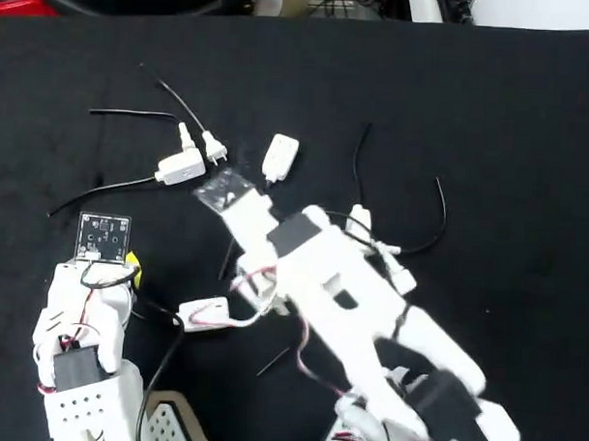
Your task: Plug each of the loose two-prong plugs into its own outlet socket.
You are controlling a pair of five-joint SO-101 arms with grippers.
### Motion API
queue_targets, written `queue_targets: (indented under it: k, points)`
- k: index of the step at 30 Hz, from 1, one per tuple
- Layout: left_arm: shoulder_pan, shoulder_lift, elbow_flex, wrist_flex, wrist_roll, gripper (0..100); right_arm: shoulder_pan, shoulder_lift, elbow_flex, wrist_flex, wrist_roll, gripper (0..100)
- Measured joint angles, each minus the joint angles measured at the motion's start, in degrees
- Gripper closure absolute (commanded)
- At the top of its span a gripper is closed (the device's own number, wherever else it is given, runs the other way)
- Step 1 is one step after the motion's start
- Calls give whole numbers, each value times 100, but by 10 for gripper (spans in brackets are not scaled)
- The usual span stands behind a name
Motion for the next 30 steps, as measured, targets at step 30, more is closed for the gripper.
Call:
queue_targets:
  k: [30]
  points:
    - [1705, 0, -1310, 167, 1371, 800, -431, -2901, 3789, -7938, -3420, 987]
